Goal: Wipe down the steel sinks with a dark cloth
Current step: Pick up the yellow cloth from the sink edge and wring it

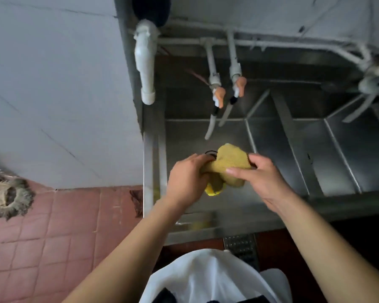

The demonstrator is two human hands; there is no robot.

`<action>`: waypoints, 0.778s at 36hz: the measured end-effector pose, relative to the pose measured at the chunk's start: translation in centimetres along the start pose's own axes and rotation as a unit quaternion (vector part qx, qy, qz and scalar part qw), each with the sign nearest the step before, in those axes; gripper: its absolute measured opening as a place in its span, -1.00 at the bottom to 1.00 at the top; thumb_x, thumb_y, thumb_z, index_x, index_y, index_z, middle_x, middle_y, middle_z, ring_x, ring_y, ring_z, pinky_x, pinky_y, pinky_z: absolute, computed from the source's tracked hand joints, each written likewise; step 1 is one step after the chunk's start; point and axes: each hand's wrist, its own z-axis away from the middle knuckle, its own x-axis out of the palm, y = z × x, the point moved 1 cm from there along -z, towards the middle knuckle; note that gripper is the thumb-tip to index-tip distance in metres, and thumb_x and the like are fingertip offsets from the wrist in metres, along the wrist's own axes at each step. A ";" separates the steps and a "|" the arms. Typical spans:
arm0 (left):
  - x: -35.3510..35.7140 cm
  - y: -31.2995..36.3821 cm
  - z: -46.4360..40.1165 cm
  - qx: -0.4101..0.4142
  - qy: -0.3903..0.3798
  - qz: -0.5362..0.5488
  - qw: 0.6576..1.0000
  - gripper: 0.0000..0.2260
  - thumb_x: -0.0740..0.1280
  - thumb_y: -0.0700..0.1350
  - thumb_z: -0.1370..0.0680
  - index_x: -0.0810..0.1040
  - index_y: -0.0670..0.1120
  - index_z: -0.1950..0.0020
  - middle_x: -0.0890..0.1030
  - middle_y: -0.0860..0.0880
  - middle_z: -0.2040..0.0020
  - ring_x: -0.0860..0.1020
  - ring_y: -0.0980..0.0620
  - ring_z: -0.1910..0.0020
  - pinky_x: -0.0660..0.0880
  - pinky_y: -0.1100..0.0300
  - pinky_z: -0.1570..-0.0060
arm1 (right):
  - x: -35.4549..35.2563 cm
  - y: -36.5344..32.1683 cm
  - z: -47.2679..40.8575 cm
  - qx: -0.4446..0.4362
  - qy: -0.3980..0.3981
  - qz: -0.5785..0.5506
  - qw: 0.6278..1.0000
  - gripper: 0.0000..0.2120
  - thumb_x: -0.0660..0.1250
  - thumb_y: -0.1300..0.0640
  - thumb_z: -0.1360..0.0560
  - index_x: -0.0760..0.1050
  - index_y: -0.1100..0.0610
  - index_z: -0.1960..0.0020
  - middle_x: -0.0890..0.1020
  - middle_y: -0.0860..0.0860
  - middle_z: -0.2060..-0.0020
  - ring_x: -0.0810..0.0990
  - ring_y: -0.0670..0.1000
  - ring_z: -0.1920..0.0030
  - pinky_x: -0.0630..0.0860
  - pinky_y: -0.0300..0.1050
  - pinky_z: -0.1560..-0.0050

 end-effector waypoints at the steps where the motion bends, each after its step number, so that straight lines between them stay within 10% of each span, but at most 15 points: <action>1: 0.8 1.2 -0.2 0.009 -0.022 -0.004 1.000 -0.63 0.39 -0.13 -0.36 0.61 0.10 -0.16 0.66 0.06 0.00 0.59 -0.04 0.01 0.38 0.19 0.14 | -1.6 0.9 0.7 0.004 0.007 -0.011 1.000 -0.68 0.61 0.13 -0.31 0.67 0.09 -0.04 0.72 0.03 0.01 0.69 -0.01 0.02 0.57 -0.11 0.00; 6: 5.6 7.9 -1.0 0.051 -0.107 -0.030 0.993 -0.60 0.40 -0.15 -0.42 0.60 0.14 -0.22 0.66 0.11 -0.12 0.59 0.01 -0.09 0.36 0.25 0.05 | -9.4 5.0 3.9 0.005 0.016 -0.037 0.999 -0.76 0.60 0.12 -0.33 0.68 -0.09 0.05 0.73 -0.13 0.06 0.68 -0.16 0.04 0.52 -0.37 0.15; 12: 13.1 17.8 -2.3 0.111 -0.160 -0.049 0.980 -0.61 0.42 -0.18 -0.45 0.61 0.05 -0.26 0.66 0.05 -0.17 0.59 -0.02 -0.16 0.47 0.09 -0.15 | -20.2 11.0 7.6 0.010 0.118 -0.054 0.992 -0.42 0.63 0.07 -0.26 0.51 0.00 -0.22 0.63 -0.05 -0.14 0.57 -0.04 -0.18 0.50 -0.10 -0.21; 16: 19.6 24.5 -3.4 0.153 -0.209 -0.059 0.964 -0.61 0.43 -0.18 -0.45 0.61 0.09 -0.26 0.66 0.08 -0.17 0.59 -0.01 -0.18 0.47 0.06 -0.17 | -28.4 14.4 10.0 -0.142 0.237 0.115 0.954 -0.28 0.65 0.09 -0.25 0.43 -0.04 -0.34 0.44 -0.05 -0.30 0.38 0.00 -0.35 0.34 -0.02 -0.35; 23: 29.6 35.4 -4.7 0.256 -0.296 -0.054 0.919 -0.66 0.47 -0.22 -0.42 0.65 0.05 -0.17 0.68 0.08 -0.06 0.63 0.00 -0.07 0.51 0.07 -0.08 | -39.7 19.2 14.1 -0.065 0.246 0.290 0.922 -0.60 0.52 0.03 -0.41 0.61 0.02 -0.23 0.64 -0.08 -0.12 0.49 0.02 -0.28 0.10 0.06 -0.42; 28: 36.3 41.9 -6.8 0.295 -0.387 0.002 0.873 -0.68 0.48 -0.27 -0.39 0.66 0.03 -0.08 0.68 0.16 0.08 0.63 0.17 0.08 0.54 0.10 0.00 | -46.4 22.0 16.2 0.004 0.293 0.184 0.938 -0.70 0.44 0.09 -0.48 0.62 0.05 -0.21 0.63 -0.07 -0.01 0.59 0.03 -0.04 0.46 -0.03 -0.13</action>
